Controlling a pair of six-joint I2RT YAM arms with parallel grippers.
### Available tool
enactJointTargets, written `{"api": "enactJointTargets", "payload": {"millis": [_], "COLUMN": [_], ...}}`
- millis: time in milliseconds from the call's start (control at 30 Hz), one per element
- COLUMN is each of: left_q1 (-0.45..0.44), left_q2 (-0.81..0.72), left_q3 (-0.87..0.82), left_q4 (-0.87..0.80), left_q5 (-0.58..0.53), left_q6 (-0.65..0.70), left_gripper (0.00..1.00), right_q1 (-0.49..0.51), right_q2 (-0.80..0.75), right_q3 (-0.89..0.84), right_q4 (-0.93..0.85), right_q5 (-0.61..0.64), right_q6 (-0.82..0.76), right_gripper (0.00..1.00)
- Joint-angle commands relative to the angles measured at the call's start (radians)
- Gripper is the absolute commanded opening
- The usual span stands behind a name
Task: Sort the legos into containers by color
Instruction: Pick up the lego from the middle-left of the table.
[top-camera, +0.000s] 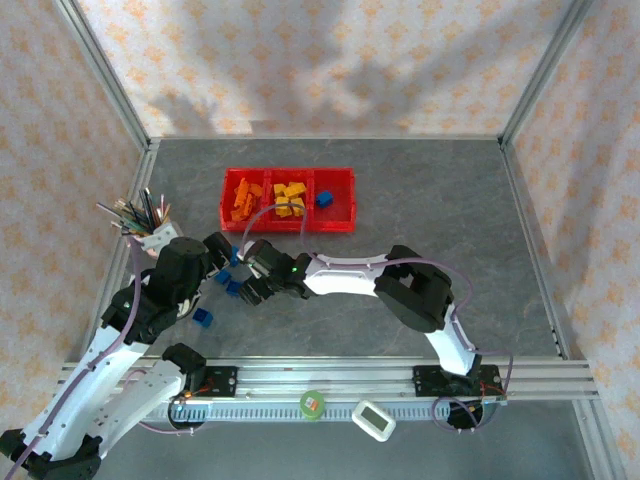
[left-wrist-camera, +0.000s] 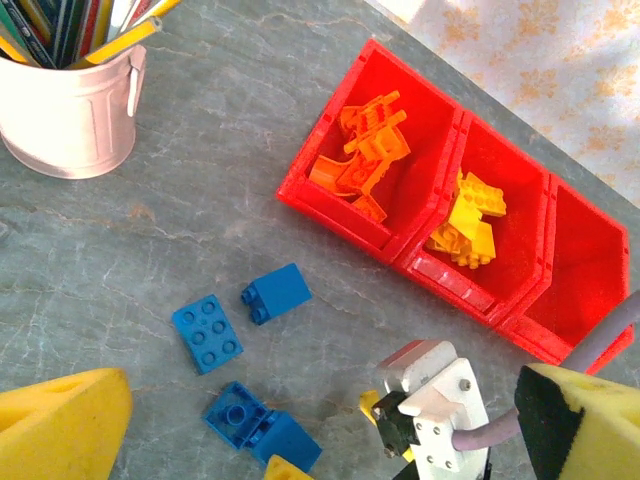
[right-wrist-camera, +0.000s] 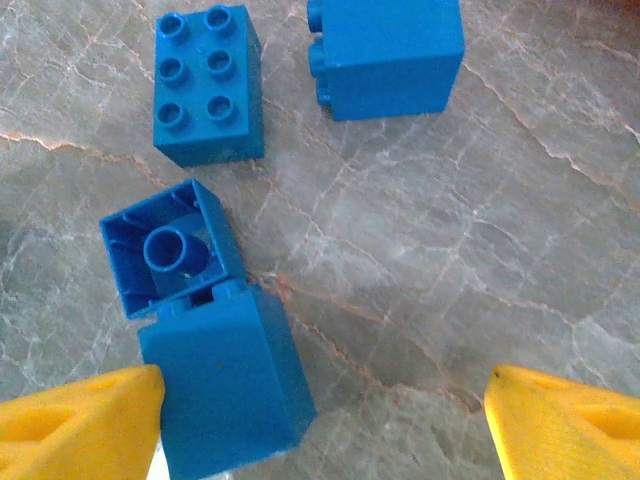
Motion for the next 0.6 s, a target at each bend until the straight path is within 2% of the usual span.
{"api": "enactJointTargets", "payload": {"millis": [0, 133, 467, 567], "left_q1": [0.001, 0.001, 0.001, 0.0], "left_q2": [-0.014, -0.014, -0.02, -0.029], "left_q3": [-0.01, -0.008, 0.001, 0.002], "left_q4": [-0.041, -0.039, -0.047, -0.059], "left_q5": [-0.031, -0.027, -0.046, -0.059], "left_q6": [-0.012, -0.014, -0.025, -0.037], "left_gripper": [1.0, 1.0, 1.0, 1.0], "right_q1": [0.005, 0.005, 0.019, 0.019], "right_q2": [0.052, 0.076, -0.033, -0.017], "right_q3": [0.044, 0.079, 0.022, 0.025], "right_q4": [-0.032, -0.06, -0.009, -0.004], "right_q5": [0.008, -0.024, -0.123, -0.13], "right_q6": [-0.034, -0.045, -0.032, -0.03], "right_gripper": [0.8, 0.78, 0.83, 0.84]}}
